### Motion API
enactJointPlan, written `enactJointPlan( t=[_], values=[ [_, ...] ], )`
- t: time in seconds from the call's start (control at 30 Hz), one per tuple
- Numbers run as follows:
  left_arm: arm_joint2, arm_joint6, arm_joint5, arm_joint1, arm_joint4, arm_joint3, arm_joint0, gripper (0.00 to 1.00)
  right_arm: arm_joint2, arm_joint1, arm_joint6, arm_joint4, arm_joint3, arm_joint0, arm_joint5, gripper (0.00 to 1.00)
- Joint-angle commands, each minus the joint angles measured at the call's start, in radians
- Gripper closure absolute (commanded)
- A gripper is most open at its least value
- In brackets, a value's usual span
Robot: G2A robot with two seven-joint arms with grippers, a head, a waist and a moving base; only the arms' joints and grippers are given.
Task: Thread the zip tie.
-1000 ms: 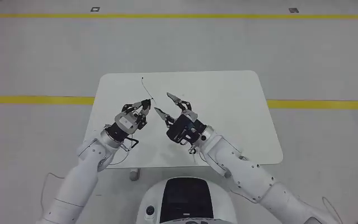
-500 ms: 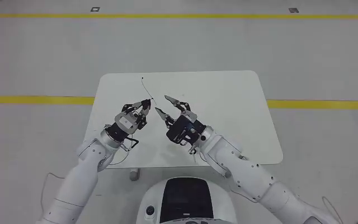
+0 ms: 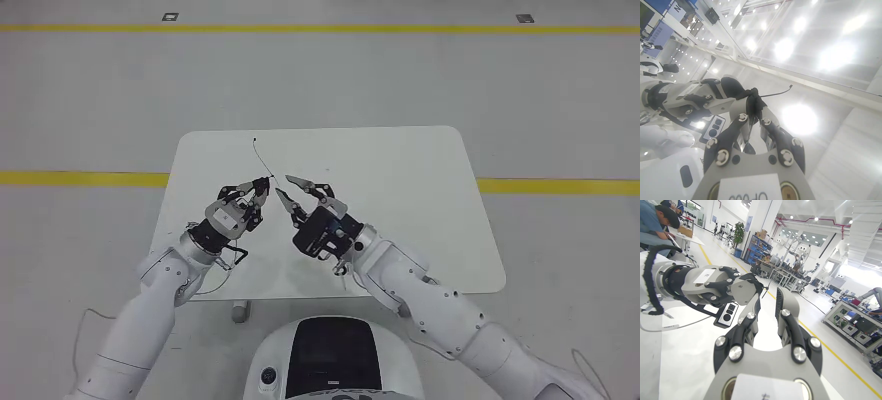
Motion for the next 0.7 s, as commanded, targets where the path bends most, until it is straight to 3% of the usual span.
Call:
enactJointPlan(
  t=[0.0,0.67],
  values=[
    [0.0,0.0,0.0,0.0,0.0,0.0,0.0,1.0,-0.002,-0.001,0.002,0.0,0.002,0.001,0.001,0.81],
    [0.0,0.0,0.0,0.0,0.0,0.0,0.0,1.0,-0.013,-0.007,0.012,0.0,0.002,0.004,0.011,0.84]
  ],
)
